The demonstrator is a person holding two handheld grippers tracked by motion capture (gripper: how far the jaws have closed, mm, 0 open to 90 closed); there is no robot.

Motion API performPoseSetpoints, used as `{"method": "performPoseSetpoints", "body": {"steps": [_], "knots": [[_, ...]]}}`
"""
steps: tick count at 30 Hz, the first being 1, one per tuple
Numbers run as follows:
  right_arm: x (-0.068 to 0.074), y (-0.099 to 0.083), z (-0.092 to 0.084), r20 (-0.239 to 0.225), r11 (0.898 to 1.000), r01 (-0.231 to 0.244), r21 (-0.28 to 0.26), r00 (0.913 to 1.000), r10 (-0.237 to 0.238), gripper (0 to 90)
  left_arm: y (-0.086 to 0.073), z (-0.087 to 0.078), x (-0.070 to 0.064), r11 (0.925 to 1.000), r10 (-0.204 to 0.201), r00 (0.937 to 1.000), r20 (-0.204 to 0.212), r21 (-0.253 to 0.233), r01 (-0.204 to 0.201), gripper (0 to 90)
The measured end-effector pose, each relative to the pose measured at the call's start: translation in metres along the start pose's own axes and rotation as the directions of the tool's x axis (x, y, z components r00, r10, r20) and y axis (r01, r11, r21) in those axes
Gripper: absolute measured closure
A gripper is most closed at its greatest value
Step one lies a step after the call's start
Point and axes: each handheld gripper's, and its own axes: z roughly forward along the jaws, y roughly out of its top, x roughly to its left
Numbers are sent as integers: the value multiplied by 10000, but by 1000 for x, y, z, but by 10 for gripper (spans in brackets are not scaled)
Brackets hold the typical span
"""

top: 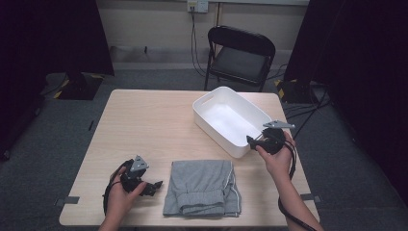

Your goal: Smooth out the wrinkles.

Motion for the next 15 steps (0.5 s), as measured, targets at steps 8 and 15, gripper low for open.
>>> {"method": "performPoseSetpoints", "body": {"steps": [8, 15], "knots": [[0, -1, 4, -32, 9999, -25, -157, 10000, 24, 334, 0, 0, 0, 10000, -7, 10000, -1, 4, 7, 0], [0, 1, 6, 63, 9998, 152, -103, 9999, -152, 340, 0, 0, 0, 10000, -1, 10000, -3, 7, 1, 0]]}}
